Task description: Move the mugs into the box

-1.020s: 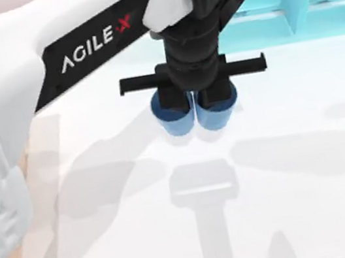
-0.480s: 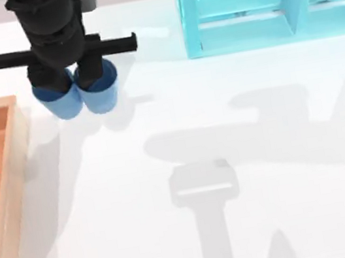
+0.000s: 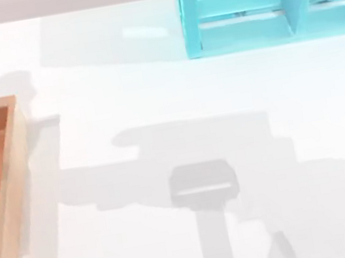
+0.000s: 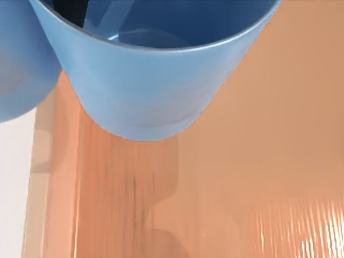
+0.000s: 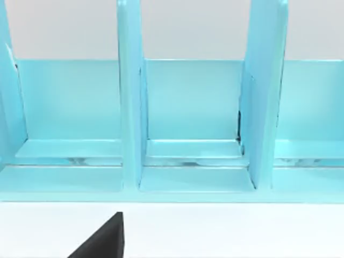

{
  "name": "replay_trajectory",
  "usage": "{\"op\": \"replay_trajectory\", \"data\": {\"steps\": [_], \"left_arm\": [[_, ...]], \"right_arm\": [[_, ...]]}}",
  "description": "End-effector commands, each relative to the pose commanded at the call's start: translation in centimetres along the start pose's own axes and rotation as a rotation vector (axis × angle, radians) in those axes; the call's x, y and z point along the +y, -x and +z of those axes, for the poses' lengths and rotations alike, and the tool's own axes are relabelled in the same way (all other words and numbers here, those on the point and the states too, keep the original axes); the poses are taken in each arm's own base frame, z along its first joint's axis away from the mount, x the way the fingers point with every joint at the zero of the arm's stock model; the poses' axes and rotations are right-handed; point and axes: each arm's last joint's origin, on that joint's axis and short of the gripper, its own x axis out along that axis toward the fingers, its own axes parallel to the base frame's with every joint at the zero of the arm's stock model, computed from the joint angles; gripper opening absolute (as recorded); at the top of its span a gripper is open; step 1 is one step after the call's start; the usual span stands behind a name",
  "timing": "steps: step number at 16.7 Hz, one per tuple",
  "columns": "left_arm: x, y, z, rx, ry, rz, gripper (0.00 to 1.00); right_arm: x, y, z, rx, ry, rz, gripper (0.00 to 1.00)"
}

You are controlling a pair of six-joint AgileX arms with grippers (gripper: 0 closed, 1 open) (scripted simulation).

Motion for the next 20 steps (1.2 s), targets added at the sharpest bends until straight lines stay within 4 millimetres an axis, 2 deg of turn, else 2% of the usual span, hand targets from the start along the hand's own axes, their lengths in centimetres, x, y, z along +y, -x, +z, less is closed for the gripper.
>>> {"op": "replay_trajectory", "data": {"steps": [2,4,5,7,9,11,16,20], "left_arm": [[4.5,0.1,-2.0,0.027,0.003,-0.010,0.00],[9.0,0.2,-4.9,0.050,0.008,-0.026,0.00],[10.7,0.3,-6.7,0.060,0.009,-0.036,0.00],[12.8,0.4,-9.9,0.072,0.011,-0.058,0.00],[13.7,0.6,-12.2,0.071,0.011,-0.066,0.00],[13.9,0.7,-13.3,0.067,0.011,-0.065,0.00],[13.9,0.6,-13.2,0.069,0.007,-0.063,0.00],[13.6,-1.5,-13.3,0.064,0.010,-0.061,0.00]], "right_arm": [[0.0,0.0,0.0,0.000,0.000,0.000,1.00],[0.0,0.0,0.0,0.000,0.000,0.000,1.00],[0.0,0.0,0.0,0.000,0.000,0.000,1.00],[0.0,0.0,0.0,0.000,0.000,0.000,1.00],[0.0,0.0,0.0,0.000,0.000,0.000,1.00],[0.0,0.0,0.0,0.000,0.000,0.000,1.00],[0.0,0.0,0.0,0.000,0.000,0.000,1.00],[0.0,0.0,0.0,0.000,0.000,0.000,1.00]]}}
